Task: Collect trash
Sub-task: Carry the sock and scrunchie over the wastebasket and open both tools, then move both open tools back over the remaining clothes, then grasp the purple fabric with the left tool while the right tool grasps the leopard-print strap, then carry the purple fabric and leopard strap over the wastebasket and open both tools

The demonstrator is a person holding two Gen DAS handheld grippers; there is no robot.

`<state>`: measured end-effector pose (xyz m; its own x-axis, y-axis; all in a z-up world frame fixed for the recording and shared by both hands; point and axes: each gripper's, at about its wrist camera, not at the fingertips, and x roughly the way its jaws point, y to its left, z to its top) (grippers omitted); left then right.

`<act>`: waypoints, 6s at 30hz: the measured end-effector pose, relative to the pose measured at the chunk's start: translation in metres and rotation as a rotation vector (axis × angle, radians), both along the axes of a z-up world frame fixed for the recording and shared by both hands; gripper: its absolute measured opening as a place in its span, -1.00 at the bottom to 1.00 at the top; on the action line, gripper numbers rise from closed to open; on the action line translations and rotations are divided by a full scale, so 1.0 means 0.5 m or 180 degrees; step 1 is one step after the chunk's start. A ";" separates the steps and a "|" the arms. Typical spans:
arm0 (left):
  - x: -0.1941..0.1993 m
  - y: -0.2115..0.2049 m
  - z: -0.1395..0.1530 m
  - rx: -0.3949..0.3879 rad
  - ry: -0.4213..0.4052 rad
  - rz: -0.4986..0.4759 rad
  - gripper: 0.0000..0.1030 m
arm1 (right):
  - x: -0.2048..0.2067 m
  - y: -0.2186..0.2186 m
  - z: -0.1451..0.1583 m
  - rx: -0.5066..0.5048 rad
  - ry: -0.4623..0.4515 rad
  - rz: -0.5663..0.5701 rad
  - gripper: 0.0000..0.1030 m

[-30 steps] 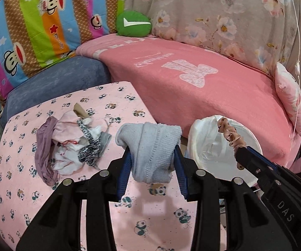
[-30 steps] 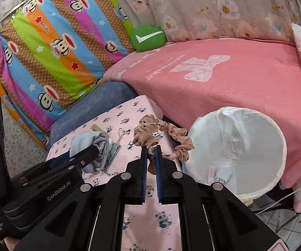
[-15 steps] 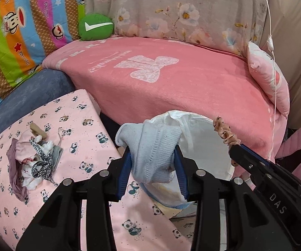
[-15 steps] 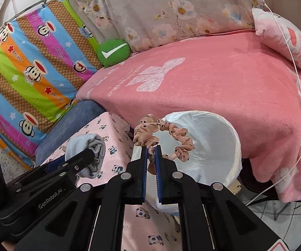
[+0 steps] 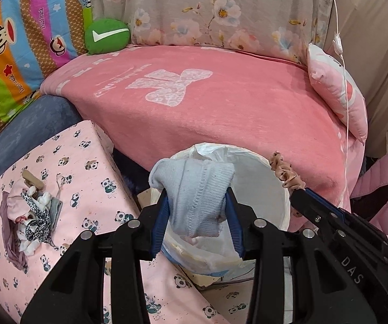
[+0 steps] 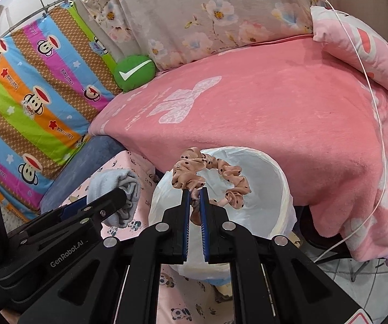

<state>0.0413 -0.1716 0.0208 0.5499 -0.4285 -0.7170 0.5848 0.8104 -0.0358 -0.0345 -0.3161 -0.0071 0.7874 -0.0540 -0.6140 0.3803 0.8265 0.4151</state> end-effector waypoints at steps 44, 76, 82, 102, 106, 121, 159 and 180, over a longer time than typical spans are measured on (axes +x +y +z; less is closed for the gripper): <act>0.044 0.235 0.005 -0.0154 0.0014 0.0952 0.78 | 0.044 0.157 0.027 -0.0300 0.0147 0.0377 -0.10; 0.084 0.585 -0.056 -0.0365 0.0268 0.1966 0.78 | 0.169 0.510 -0.004 -0.0612 0.0434 0.1326 0.01; 0.107 0.646 -0.082 -0.0385 0.0363 0.2166 0.78 | 0.216 0.565 -0.020 -0.0598 0.0499 0.1448 0.01; 0.218 0.706 -0.184 -0.0379 0.0756 0.2302 0.77 | 0.391 0.662 -0.110 -0.0577 0.0786 0.1570 0.19; 0.228 0.697 -0.199 -0.0377 0.0809 0.2240 0.68 | 0.409 0.662 -0.132 -0.0589 0.0861 0.1566 0.19; 0.224 0.683 -0.198 -0.0383 0.0891 0.2220 -0.77 | 0.397 0.642 -0.153 -0.0492 0.0893 0.1630 -0.89; 0.078 0.297 0.043 -0.0343 -0.0046 0.1015 -0.83 | 0.153 0.301 0.076 -0.0338 0.0052 0.0694 -0.90; 0.028 0.028 0.013 -0.0132 0.0053 0.0151 -0.80 | 0.021 0.004 -0.011 -0.0070 0.0243 -0.0188 -0.90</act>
